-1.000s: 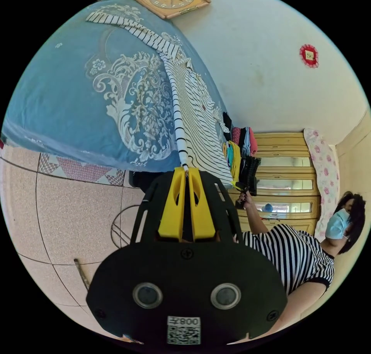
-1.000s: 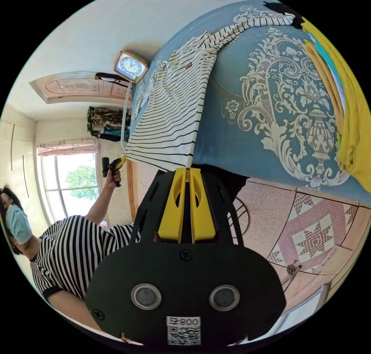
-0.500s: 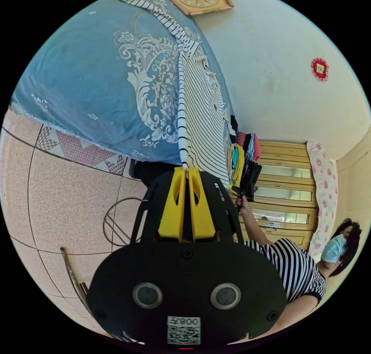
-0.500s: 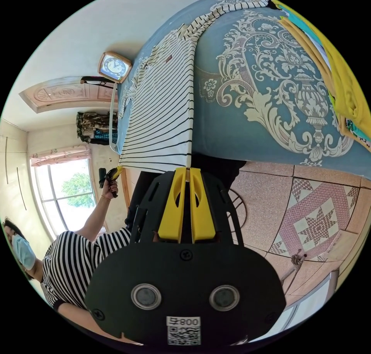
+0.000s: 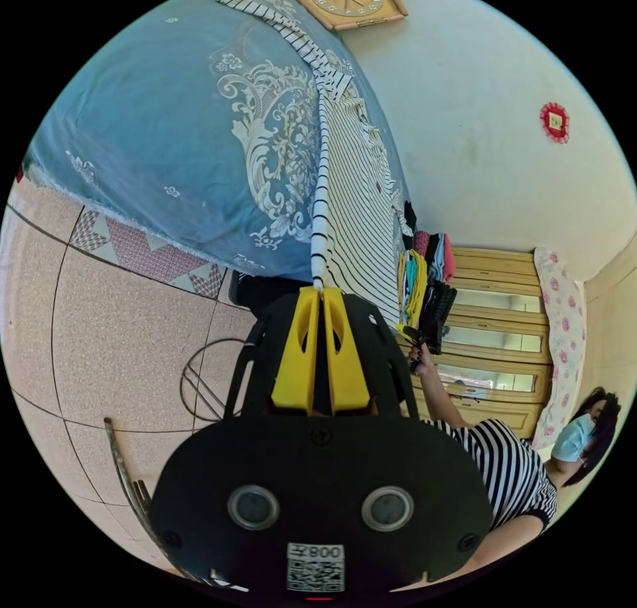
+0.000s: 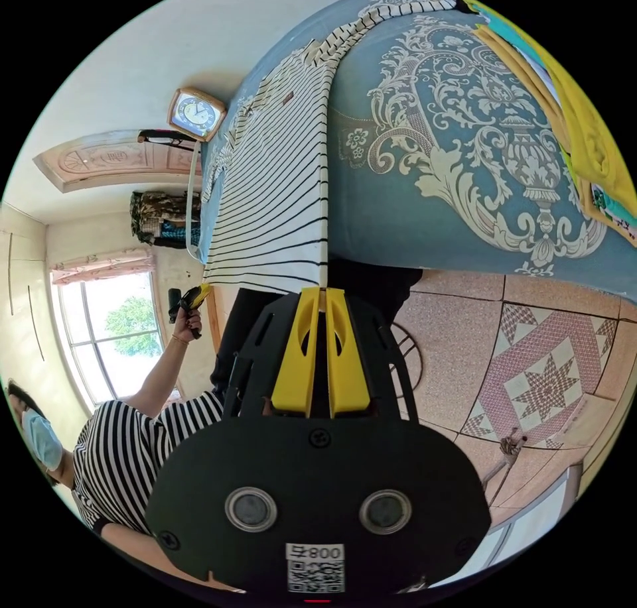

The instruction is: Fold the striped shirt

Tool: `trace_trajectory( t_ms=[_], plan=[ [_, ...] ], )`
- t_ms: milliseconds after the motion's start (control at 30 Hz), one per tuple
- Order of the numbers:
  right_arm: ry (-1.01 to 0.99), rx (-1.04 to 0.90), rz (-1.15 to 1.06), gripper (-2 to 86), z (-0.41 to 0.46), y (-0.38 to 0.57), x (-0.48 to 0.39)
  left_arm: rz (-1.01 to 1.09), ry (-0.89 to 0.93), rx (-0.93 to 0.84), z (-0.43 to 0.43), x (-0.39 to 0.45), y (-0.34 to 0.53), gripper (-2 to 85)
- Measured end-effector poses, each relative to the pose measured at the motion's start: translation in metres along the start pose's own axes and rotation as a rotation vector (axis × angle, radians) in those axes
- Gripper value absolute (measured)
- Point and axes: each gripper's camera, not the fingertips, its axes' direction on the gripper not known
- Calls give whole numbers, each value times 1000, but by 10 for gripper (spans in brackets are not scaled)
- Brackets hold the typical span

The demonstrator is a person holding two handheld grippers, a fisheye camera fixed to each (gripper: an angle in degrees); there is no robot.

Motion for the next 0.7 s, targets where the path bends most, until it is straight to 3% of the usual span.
trace_trajectory(
  t_ms=[500, 700],
  plan=[
    [-37, -53, 105, 22, 5, -68, 27, -185, -66, 1, 30, -12, -54, 11],
    [-51, 23, 141, 42, -21, -93, 29, -154, 3, 136, 12, 9, -100, 33]
  ],
)
